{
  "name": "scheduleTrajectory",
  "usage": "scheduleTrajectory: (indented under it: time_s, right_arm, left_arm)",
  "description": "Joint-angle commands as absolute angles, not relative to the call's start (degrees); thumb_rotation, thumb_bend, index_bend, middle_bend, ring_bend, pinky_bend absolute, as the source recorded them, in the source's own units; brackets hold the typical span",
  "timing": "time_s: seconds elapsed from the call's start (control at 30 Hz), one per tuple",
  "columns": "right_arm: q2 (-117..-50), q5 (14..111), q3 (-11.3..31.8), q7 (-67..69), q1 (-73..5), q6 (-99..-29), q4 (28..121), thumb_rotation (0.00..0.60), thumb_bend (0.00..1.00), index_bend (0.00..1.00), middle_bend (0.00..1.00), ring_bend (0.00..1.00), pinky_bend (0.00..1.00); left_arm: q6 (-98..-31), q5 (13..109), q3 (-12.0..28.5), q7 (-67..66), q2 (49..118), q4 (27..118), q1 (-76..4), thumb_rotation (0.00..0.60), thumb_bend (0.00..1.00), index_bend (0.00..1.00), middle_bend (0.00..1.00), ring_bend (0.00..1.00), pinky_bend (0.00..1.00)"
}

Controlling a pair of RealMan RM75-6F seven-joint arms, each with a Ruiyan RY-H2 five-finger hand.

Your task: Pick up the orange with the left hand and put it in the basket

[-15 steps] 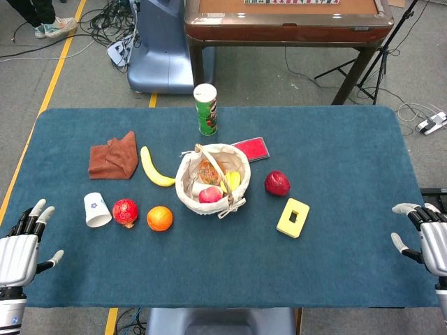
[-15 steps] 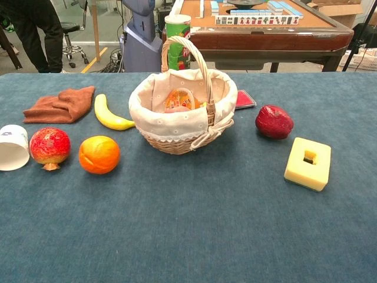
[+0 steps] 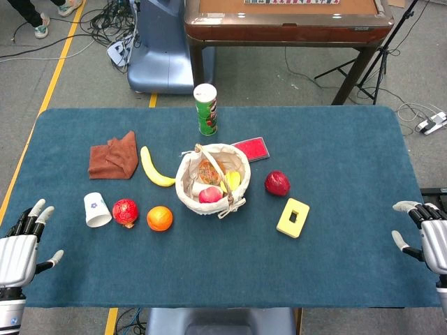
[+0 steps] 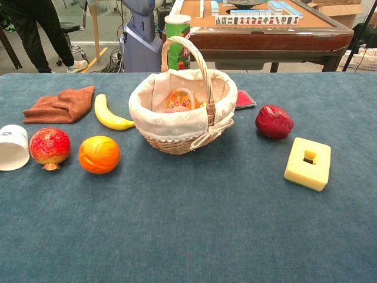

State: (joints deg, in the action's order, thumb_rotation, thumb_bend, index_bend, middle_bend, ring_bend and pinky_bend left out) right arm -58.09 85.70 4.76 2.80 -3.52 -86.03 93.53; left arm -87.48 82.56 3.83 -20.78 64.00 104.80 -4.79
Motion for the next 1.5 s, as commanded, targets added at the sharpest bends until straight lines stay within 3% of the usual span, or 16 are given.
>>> scheduleTrajectory:
  time_s: [0.03, 0.43, 0.7, 1.1, 1.5]
  right_arm:
    - [-57.85, 85.48, 5.02, 2.57, -3.55, -86.2, 93.53, 0.6, 0.29, 0.35, 0.33, 0.33, 0.4]
    - [-57.26, 85.18, 5.34, 1.44, -3.79, -86.1, 94.32, 0.6, 0.29, 0.35, 0.33, 0.33, 0.4]
    - [-57.04, 85.2, 5.26, 1.07, -3.57, -86.4, 94.68, 0.6, 0.29, 0.35, 0.33, 0.33, 0.4]
    - [-56.95, 84.97, 5.07, 0.47, -3.45, -86.19, 95.08, 0.6, 0.29, 0.35, 0.33, 0.33, 0.4]
    - [-57.16, 84.77, 4.95, 0.53, -3.45, -85.88, 94.72, 0.6, 0.29, 0.35, 0.33, 0.33, 0.4]
  left_arm:
    - [-86.95, 84.44, 3.31, -19.51, 63.23, 104.62, -5.24, 0.6, 0.19, 0.16, 0.01, 0.1, 0.28]
    - [-79.7, 98.62, 0.99, -8.62, 59.68, 101.64, -12.8, 0.6, 0.19, 0.16, 0.01, 0.1, 0.27]
    - [-71.42, 104.16, 1.13, -3.32, 61.67, 99.21, -21.36, 0.6, 0.19, 0.16, 0.01, 0.1, 0.27]
    - [-59.56, 97.66, 3.68, -6.2, 68.24, 97.2, -29.67, 0.6, 0.19, 0.16, 0.02, 0.11, 0.27]
    - [-51.98, 88.82, 6.19, -17.13, 74.25, 94.86, -35.12, 0.6, 0.19, 0.16, 0.02, 0.22, 0.29]
